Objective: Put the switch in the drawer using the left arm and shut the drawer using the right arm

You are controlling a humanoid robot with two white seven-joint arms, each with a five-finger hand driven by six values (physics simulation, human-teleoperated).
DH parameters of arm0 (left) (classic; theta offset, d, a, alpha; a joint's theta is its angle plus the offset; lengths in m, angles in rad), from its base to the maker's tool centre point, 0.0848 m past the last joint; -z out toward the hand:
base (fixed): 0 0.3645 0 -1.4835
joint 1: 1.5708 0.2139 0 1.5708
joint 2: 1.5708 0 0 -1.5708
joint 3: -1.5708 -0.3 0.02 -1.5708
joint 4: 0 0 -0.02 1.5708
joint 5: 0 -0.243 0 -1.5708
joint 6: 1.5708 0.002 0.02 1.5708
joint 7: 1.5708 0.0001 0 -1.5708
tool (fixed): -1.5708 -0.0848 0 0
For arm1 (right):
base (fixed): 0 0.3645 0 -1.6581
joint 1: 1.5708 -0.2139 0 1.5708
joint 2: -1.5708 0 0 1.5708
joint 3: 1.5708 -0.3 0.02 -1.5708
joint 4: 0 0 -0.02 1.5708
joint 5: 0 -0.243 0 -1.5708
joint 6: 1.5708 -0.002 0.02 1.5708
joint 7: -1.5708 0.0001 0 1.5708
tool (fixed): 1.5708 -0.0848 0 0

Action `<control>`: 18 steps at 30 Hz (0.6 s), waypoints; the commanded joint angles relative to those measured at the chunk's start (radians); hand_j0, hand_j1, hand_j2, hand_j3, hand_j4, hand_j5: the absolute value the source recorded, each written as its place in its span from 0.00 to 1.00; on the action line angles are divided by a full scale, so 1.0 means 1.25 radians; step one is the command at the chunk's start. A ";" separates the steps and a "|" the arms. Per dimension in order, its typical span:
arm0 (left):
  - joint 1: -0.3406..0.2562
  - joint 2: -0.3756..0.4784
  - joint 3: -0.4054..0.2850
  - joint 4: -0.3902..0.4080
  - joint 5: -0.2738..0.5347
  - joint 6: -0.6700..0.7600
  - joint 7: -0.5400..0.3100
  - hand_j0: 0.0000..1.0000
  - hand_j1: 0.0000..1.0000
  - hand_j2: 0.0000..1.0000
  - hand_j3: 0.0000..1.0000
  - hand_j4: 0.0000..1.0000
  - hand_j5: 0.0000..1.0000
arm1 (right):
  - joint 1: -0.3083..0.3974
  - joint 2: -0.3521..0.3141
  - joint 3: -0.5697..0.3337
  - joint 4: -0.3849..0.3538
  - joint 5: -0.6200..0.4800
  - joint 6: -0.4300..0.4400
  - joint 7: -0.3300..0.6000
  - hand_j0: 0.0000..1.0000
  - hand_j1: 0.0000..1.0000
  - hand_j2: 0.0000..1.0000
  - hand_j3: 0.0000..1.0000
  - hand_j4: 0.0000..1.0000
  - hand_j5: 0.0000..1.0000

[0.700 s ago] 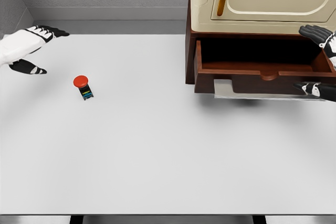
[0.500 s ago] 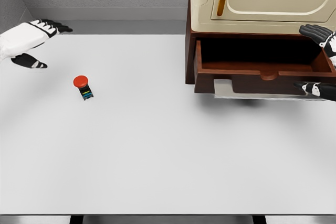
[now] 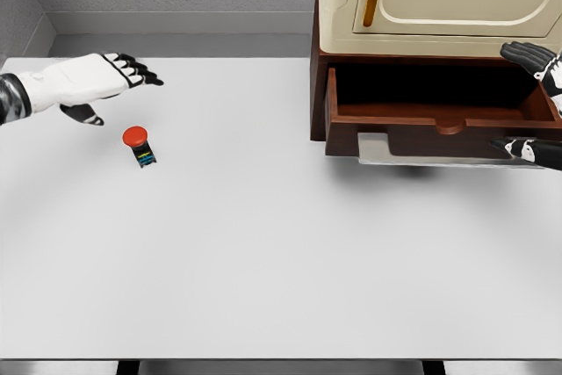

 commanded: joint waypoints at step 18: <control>-0.002 0.016 -0.049 -0.078 0.007 0.001 -0.011 1.00 1.00 1.00 1.00 1.00 1.00 | 0.004 -0.001 -0.001 -0.001 -0.005 0.000 0.000 1.00 1.00 1.00 1.00 1.00 1.00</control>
